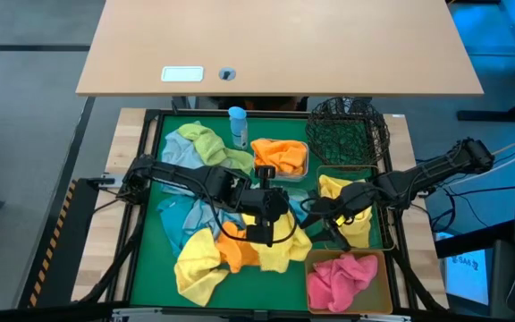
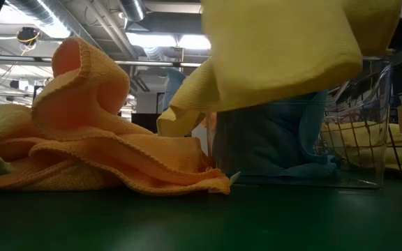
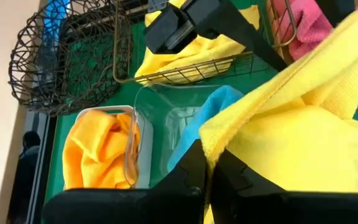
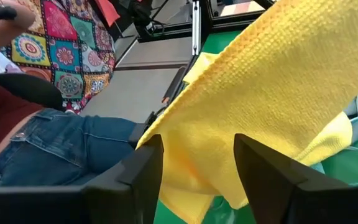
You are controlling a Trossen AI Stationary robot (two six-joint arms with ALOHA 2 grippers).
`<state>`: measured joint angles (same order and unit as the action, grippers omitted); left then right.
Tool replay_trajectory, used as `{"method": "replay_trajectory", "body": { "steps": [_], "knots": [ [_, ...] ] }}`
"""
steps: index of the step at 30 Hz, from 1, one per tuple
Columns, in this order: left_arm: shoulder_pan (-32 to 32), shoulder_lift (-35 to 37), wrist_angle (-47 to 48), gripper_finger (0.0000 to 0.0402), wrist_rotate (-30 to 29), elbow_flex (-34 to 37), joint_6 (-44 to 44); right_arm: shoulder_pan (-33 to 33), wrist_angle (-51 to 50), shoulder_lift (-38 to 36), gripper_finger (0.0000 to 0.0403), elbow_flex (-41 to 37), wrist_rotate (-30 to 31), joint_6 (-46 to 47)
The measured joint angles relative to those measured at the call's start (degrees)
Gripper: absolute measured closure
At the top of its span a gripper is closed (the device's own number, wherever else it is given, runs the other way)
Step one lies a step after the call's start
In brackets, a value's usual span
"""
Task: Sort microfiber towel by color & place in baskets
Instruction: Put the yellow towel into the gold wire basket
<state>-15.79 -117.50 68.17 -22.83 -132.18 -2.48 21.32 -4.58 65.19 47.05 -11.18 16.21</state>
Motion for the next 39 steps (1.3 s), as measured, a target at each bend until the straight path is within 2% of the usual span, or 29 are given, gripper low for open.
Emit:
{"method": "replay_trajectory", "body": {
  "steps": [6, 10, 13, 16, 23, 33, 39],
  "knots": [
    [0.0, 0.0, -0.9, 0.0401, 0.0, 0.0, -0.1, 0.0, 1.6, 0.0, 0.0205, 0.0, -1.2, 0.1],
    [0.0, 0.0, -0.3, 0.0401, 0.0, 0.0, -0.2, 0.0, 1.5, -0.5, 0.0205, 0.0, -6.3, 0.1],
    [-0.4, 0.0, 0.4, 0.0401, 0.1, 0.0, -0.2, 0.0, 1.5, -1.9, 0.0205, 0.0, -7.5, 0.1],
    [-0.6, 0.0, 0.4, 0.0401, 0.0, 0.0, -0.2, 0.0, 1.5, -3.5, 0.0205, 0.0, -4.5, 0.2],
    [-0.7, 0.0, -2.4, 0.0401, 0.8, 0.0, -0.5, 0.0, 2.0, -5.7, 0.0205, 0.0, 10.0, 0.2],
    [-0.4, 0.0, -10.6, 0.0401, 0.9, 0.0, -0.1, 0.0, 7.8, -3.5, 0.0205, 0.0, 7.2, -0.1],
    [-0.5, 0.0, -14.7, 0.0401, 0.9, 0.0, 0.9, 0.0, 8.5, -3.0, 0.0205, 0.0, 10.6, -4.5]
  ]
}}
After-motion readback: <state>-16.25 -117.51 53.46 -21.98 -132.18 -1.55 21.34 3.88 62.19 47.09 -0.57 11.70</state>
